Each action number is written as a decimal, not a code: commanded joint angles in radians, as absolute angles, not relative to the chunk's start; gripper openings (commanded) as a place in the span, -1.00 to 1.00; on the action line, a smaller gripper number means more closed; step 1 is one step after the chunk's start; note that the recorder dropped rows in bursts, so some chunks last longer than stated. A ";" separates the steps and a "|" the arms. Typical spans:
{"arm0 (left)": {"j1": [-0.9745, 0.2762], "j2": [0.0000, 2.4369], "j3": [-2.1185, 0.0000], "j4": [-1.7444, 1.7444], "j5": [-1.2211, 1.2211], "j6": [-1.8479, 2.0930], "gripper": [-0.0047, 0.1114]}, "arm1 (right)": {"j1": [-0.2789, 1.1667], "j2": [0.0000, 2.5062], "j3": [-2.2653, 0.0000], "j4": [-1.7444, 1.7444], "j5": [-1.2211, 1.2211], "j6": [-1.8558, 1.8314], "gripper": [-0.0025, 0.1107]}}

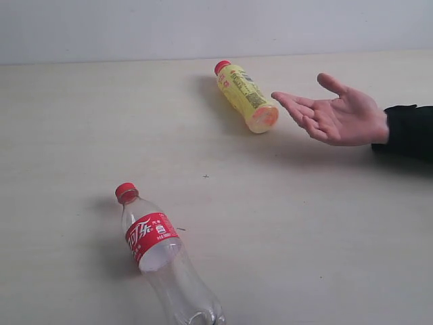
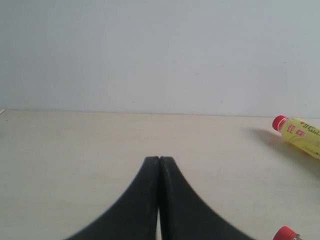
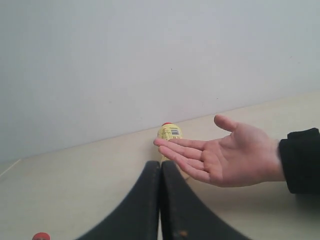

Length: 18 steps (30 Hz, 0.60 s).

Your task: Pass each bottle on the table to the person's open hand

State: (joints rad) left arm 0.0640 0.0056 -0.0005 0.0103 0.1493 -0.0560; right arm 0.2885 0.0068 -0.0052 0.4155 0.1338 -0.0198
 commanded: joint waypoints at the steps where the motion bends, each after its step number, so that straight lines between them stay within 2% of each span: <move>1: 0.059 0.000 0.000 0.000 0.148 -0.053 -0.91 | 0.285 0.000 -0.013 0.426 0.057 -0.019 -0.96; 5: 0.059 0.000 0.000 0.000 0.148 -0.053 -0.91 | 0.285 0.000 -0.017 0.426 0.007 -0.019 -0.96; 16: 0.059 0.000 0.000 -0.006 0.118 0.000 -0.91 | 0.285 0.000 -0.017 0.426 0.064 -0.027 -0.96; 18: 0.059 0.000 0.000 -0.094 0.072 -0.121 -0.91 | 0.285 0.000 -0.017 0.426 0.064 -0.027 -0.96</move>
State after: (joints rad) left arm 0.0640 0.0056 -0.0005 -0.0071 0.1341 -0.0187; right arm 0.2885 0.0068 -0.0122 0.4273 0.0637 -0.0175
